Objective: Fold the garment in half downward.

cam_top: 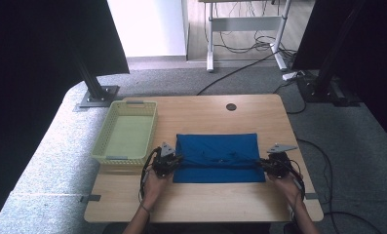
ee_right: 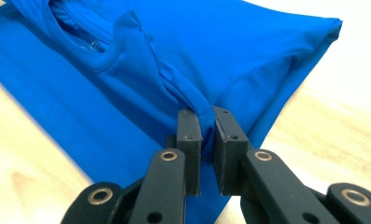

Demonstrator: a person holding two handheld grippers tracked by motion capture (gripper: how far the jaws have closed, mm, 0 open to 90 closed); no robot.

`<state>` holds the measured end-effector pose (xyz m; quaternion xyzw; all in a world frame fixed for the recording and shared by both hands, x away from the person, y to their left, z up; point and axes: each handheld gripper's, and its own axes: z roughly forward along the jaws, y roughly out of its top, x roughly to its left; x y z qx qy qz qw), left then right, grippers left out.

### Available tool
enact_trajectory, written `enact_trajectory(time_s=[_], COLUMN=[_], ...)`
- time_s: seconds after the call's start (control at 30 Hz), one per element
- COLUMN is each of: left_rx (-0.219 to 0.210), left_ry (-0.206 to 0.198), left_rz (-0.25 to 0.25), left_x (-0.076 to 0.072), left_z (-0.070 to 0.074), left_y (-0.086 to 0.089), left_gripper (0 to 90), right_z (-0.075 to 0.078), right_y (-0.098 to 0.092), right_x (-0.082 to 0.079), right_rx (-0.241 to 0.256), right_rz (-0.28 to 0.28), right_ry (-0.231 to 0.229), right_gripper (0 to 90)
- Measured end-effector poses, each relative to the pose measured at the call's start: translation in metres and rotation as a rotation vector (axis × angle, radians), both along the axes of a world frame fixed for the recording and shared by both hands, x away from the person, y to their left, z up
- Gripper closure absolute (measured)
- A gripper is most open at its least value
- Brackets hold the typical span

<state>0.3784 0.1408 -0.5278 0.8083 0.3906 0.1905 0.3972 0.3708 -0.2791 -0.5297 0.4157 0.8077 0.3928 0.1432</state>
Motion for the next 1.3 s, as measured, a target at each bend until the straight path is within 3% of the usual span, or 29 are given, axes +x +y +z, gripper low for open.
enact_trajectory(time_s=[0.2, 0.27, 0.3, 0.37, 0.6, 0.67, 0.77, 0.93, 1.13, 1.3], left_rx=[0.017, -0.004, -0.005, -0.003, -0.039, -0.042, -0.040, -0.033, -0.028, -0.006], left_ry=[0.061, 0.069, 0.072, 0.071, 0.074, 0.049, 0.027, 0.025, 0.064, 0.091], left_rz=[-0.006, -0.004, -0.005, -0.006, -0.007, -0.041, -0.062, -0.102, -0.150, -0.176], left_x=[-0.008, -0.008, -0.007, -0.007, -0.006, -0.006, -0.003, 0.004, 0.021, 0.031], left_z=[-0.017, -0.021, -0.020, -0.021, -0.014, -0.006, 0.001, 0.007, 0.003, -0.002], left_y=[0.005, 0.008, 0.009, 0.009, 0.015, 0.011, 0.003, -0.012, -0.036, -0.049], left_gripper=[84.8, 84.8, 84.8, 84.4, 60.8, 55.0, 49.9, 47.9, 47.9, 47.8], right_z=[-0.012, -0.019, -0.022, -0.022, -0.019, -0.016, -0.012, -0.007, -0.006, -0.005], right_y=[-0.003, -0.004, -0.006, -0.006, -0.007, -0.007, -0.004, 0.009, 0.026, 0.040], right_x=[-0.008, -0.006, -0.006, -0.006, -0.009, -0.009, -0.008, -0.002, 0.009, 0.020], right_rx=[-0.005, -0.006, 0.017, 0.016, 0.007, 0.007, 0.010, -0.004, -0.027, -0.004], right_rz=[0.017, 0.022, 0.029, 0.033, 0.047, 0.050, 0.058, 0.097, 0.135, 0.163], right_ry=[0.047, 0.066, 0.064, 0.064, 0.033, 0.018, -0.001, -0.014, -0.018, -0.015], right_gripper=[81.4, 81.2, 81.0, 80.5, 64.4, 57.3, 54.3, 52.6, 51.8, 51.2])
